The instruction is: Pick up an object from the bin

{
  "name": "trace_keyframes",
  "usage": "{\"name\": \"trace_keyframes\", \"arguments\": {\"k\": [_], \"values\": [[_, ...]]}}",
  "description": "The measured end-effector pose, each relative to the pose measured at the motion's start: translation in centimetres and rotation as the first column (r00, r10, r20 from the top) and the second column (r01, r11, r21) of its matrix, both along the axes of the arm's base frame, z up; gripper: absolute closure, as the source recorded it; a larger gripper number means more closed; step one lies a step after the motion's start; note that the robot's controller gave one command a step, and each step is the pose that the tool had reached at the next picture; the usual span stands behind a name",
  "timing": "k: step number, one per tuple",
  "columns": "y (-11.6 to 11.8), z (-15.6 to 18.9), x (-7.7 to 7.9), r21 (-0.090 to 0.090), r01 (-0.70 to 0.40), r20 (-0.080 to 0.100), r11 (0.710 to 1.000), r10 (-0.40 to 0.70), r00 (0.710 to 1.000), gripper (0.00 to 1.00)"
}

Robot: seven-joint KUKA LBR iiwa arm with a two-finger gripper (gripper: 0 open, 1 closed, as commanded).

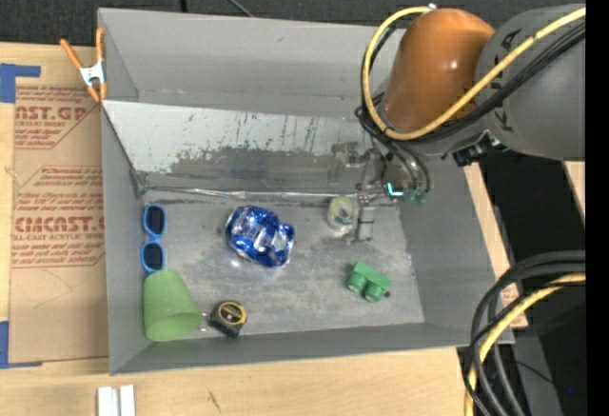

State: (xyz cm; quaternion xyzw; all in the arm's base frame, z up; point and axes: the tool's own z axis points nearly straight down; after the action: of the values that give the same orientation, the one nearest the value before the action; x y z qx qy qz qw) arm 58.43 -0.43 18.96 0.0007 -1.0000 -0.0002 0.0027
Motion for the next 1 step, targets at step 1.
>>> {"name": "trace_keyframes", "arguments": {"k": [1], "values": [[3.60,-2.40,0.04,0.001,-0.112,0.006,0.994,0.112,0.994,0.00]]}}
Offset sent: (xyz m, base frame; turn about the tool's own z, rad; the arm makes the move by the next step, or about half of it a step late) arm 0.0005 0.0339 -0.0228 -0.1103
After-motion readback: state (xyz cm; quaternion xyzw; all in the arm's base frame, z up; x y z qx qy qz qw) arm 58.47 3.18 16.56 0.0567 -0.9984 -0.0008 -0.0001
